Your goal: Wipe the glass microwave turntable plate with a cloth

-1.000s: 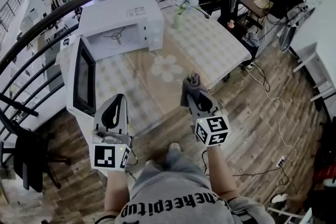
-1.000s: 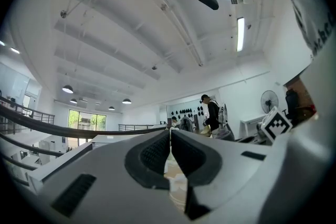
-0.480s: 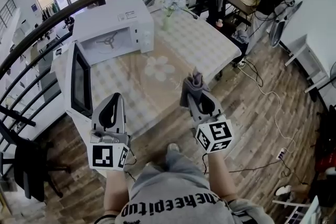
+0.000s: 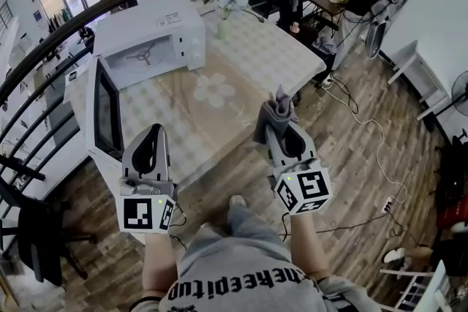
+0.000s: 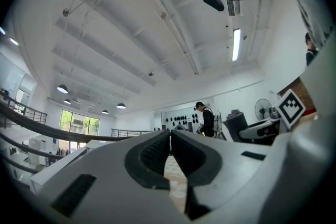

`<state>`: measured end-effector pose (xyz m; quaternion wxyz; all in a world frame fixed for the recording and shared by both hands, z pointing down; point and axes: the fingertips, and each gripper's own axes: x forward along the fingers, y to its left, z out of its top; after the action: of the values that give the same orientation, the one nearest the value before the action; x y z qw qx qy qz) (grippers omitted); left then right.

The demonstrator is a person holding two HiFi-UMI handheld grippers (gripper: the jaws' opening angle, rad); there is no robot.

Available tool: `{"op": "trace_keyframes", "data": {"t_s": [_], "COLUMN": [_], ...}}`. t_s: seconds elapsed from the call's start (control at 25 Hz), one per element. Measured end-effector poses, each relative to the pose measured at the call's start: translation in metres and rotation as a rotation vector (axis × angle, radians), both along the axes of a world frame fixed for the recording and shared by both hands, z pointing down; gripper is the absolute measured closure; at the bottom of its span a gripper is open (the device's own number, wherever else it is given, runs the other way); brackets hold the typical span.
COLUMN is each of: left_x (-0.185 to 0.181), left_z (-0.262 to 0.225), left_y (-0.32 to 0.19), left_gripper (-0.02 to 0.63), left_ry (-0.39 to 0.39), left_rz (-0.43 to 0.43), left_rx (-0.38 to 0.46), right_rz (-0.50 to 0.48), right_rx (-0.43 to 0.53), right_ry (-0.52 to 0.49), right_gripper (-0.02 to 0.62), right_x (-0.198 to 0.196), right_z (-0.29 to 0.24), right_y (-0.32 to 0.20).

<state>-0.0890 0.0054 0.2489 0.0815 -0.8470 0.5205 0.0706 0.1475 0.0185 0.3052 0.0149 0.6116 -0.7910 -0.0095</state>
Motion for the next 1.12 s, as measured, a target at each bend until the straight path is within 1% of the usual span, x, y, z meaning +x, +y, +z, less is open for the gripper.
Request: {"op": "trace_keyframes", "data": {"t_s": [0.28, 0.56, 0.92, 1.12], "left_x": [-0.004, -0.005, -0.012, -0.013], "left_z": [-0.003, -0.004, -0.002, 0.002], "left_y": [0.004, 0.01, 0.016, 0.018], "left_gripper": [0.594, 0.595, 0.595, 0.594], "left_ry": [0.001, 0.001, -0.005, -0.003], "left_rz": [0.005, 0.021, 0.005, 0.013], "left_rx": [0.007, 0.014, 0.008, 0.0], "right_rz": [0.044, 0.058, 0.052, 0.047], "right_rx": [0.034, 0.059, 0.076, 0.077], "right_ry": [-0.002, 0.005, -0.002, -0.005], "right_gripper": [0.492, 0.492, 0.491, 0.491], "right_x": [0.005, 0.002, -0.006, -0.011], "right_z": [-0.008, -0.016, -0.021, -0.019], "right_y": [0.014, 0.023, 0.029, 0.03]}}
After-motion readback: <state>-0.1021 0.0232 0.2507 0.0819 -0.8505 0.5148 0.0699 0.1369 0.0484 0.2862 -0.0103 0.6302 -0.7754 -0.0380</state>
